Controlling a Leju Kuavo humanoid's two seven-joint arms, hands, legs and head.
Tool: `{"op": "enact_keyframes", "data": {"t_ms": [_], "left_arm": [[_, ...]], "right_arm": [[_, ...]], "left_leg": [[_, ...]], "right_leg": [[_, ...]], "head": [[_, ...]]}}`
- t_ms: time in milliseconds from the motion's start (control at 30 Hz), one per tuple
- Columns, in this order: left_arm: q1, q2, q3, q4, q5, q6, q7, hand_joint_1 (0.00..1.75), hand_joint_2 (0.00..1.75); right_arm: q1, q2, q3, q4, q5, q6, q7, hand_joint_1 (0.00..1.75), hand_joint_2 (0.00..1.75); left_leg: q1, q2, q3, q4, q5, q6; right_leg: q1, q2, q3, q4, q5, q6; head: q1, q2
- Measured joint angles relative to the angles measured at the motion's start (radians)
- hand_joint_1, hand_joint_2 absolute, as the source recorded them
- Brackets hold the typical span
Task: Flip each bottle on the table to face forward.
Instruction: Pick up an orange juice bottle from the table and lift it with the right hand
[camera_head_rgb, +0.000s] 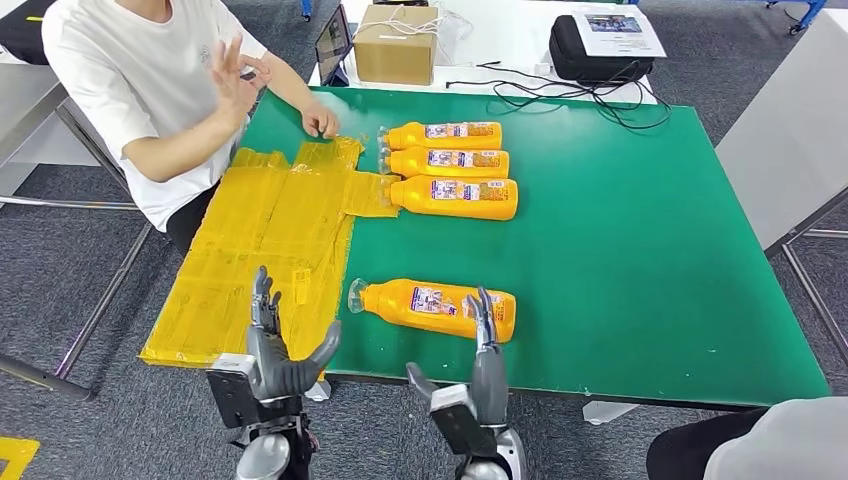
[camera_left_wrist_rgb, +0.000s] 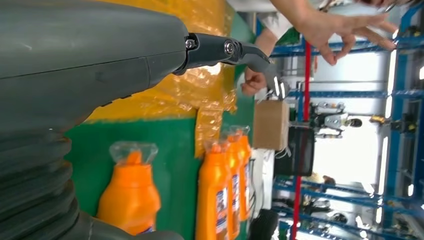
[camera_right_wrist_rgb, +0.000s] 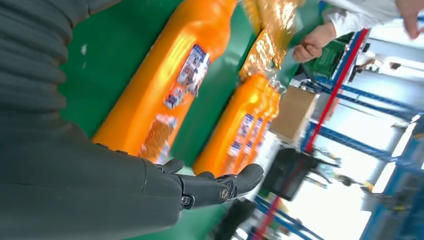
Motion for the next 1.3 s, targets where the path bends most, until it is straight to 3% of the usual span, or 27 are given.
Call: {"op": "enact_keyframes", "data": {"t_ms": [167,267,567,733,933,1133,1300], "left_arm": [[-0.001,0.023,-0.076,0.023,0.005,0.009,0.0,0.0,1.75],[-0.001,0.035,-0.11,0.028,0.005,0.008,0.0,0.0,1.75],[-0.001,0.058,-0.151,0.029,0.004,0.008,0.0,0.0,1.75],[-0.001,0.063,-0.157,0.029,0.007,-0.001,0.0,0.0,1.75],[-0.016,0.063,-0.159,0.037,0.009,-0.043,0.0,0.0,1.75],[-0.035,0.062,-0.177,0.053,-0.01,-0.071,0.0,0.0,1.75],[-0.038,0.062,-0.179,0.054,-0.013,-0.074,0.0,0.0,1.75]], "right_arm": [[-0.009,-0.026,-0.068,-0.017,0.33,-0.01,0.061,0.0,1.75],[-0.039,-0.04,-0.113,-0.019,0.42,-0.01,0.092,0.0,1.75],[-0.07,-0.062,-0.155,-0.019,0.446,-0.01,0.109,0.0,1.75],[-0.097,-0.076,-0.159,-0.008,0.533,-0.01,0.199,0.0,1.75],[-0.238,-0.108,-0.154,0.146,0.509,0.052,0.317,0.0,1.75],[-0.361,-0.118,-0.147,0.318,0.442,0.149,0.335,0.0,1.75],[-0.381,-0.118,-0.14,0.346,0.444,0.156,0.342,0.0,1.75]], "left_leg": [[0.0,0.0,0.0,0.0,0.0,0.0],[0.0,0.0,0.001,0.0,0.0,0.0],[0.0,0.0,0.001,0.0,0.0,0.0],[0.0,0.0,0.001,0.0,0.0,0.0],[-0.001,0.0,0.001,0.0,0.002,0.002],[-0.001,0.0,0.001,0.0,0.003,0.002],[-0.001,0.0,0.001,0.0,0.002,0.002]], "right_leg": [[0.0,0.0,0.0,0.0,0.0,0.0],[0.0,0.0,0.001,0.0,0.0,0.0],[0.0,0.0,0.001,0.0,0.0,0.0],[0.0,0.0,0.001,0.0,0.0,0.0],[-0.001,0.0,0.002,0.0,0.002,0.002],[-0.001,0.0,0.002,0.0,0.002,0.002],[-0.001,0.0,0.002,0.0,0.002,0.002]], "head": [[0.0,0.0],[0.0,0.0],[0.0,0.0],[0.0,0.0],[0.0,0.0],[0.0,0.0],[0.0,0.0]]}}
